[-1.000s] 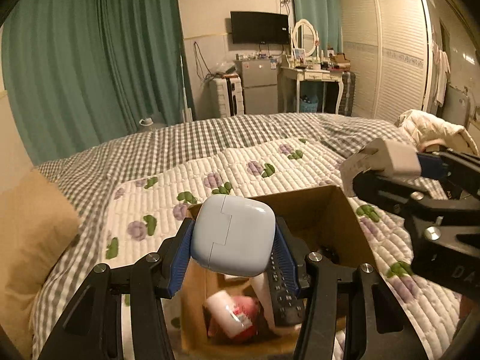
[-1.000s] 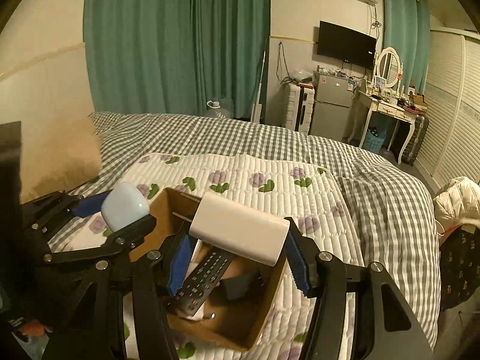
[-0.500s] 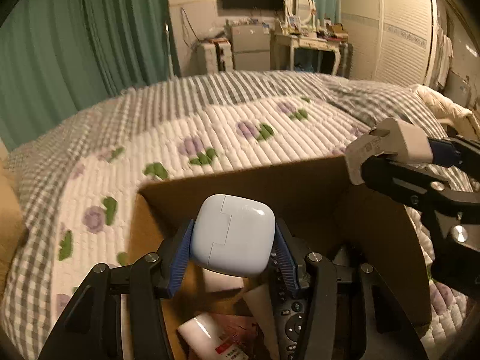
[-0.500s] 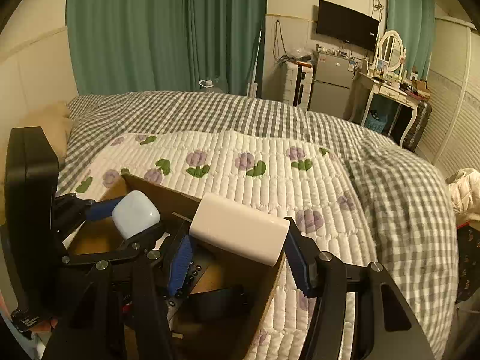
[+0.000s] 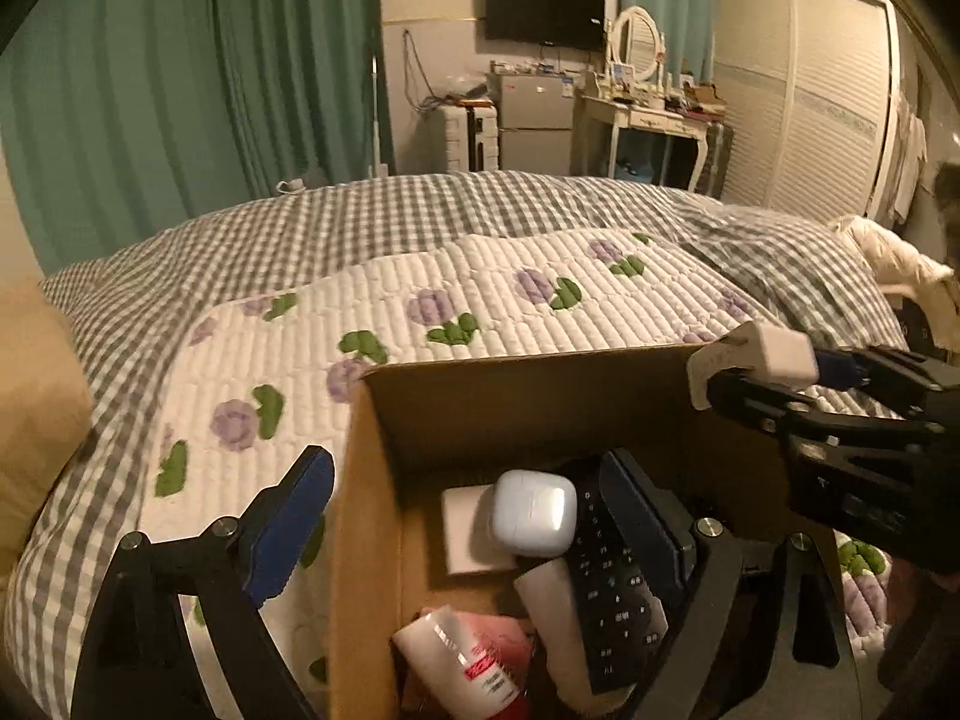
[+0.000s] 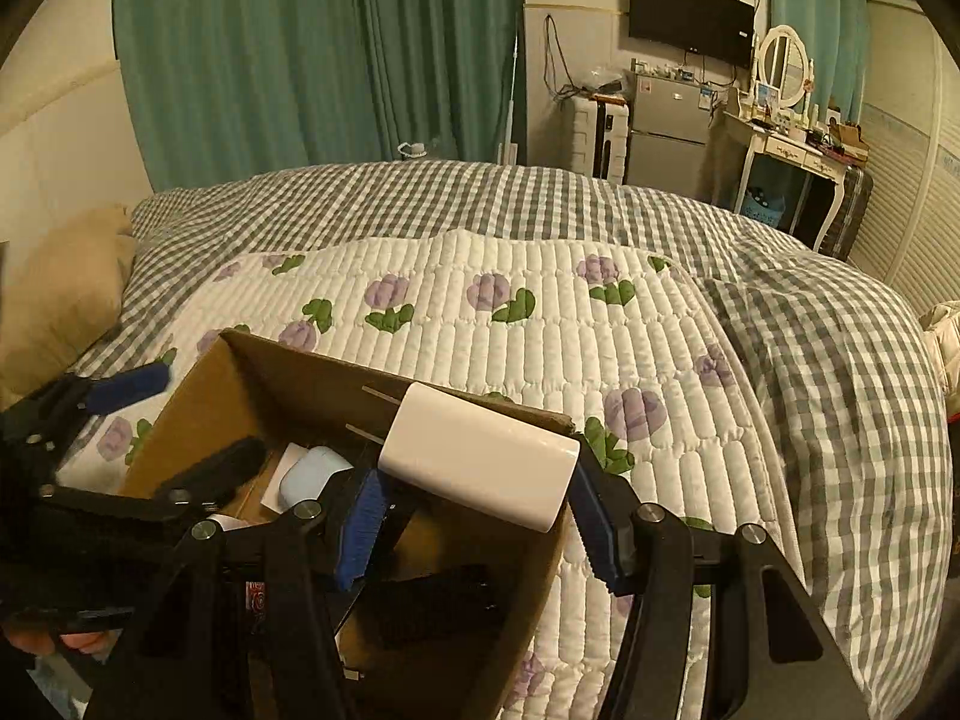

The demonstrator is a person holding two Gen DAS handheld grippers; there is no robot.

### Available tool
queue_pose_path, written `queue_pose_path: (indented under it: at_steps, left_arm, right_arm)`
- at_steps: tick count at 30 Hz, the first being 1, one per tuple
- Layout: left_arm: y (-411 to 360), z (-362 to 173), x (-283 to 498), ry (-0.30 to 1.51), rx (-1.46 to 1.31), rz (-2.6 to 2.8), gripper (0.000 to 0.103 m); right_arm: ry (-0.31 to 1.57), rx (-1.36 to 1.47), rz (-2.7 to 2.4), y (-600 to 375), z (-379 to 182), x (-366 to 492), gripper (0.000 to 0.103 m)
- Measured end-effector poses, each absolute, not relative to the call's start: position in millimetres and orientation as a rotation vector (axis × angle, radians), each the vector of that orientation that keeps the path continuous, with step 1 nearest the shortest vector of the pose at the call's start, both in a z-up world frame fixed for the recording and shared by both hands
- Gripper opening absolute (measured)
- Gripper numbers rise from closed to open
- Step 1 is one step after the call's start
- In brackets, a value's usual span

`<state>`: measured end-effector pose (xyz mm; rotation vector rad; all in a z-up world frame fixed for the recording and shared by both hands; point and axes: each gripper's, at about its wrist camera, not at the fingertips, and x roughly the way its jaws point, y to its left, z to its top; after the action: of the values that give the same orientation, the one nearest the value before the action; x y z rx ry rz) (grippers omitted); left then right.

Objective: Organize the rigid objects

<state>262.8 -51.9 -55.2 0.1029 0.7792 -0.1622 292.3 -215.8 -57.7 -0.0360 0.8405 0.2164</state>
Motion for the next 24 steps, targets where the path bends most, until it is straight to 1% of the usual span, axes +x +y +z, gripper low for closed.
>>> queue_pose_path:
  at_steps: [3, 5, 9, 16, 22, 24]
  left_arm:
    - [-46.1, -49.4, 250.8, 0.768, 0.1, -0.151, 0.092]
    - [-43.0, -45.0, 242.7, 0.764, 0.098, -0.145, 0.092]
    - [-37.5, -31.4, 224.7, 0.736, 0.104, -0.135, 0.092]
    - [-28.8, 11.0, 186.4, 0.645, 0.093, -0.119, 0.092]
    - [-26.1, 59.0, 143.2, 0.526, 0.083, -0.113, 0.092]
    - [-25.2, 74.3, 127.4, 0.482, 0.086, -0.114, 0.096]
  right_arm:
    - [0.85, -0.054, 0.203, -210.3, -63.6, 299.5, 0.057]
    - [0.832, -0.08, 0.198, -205.7, -65.1, 301.6, 0.067]
    - [0.815, -0.095, 0.192, -201.1, -51.2, 291.6, 0.068]
    - [0.697, -0.107, 0.17, -204.4, 14.0, 239.9, 0.068]
    - [0.611, -0.102, 0.158, -207.9, 68.9, 182.2, 0.068]
    - [0.567, -0.103, 0.159, -207.7, 86.3, 156.5, 0.069]
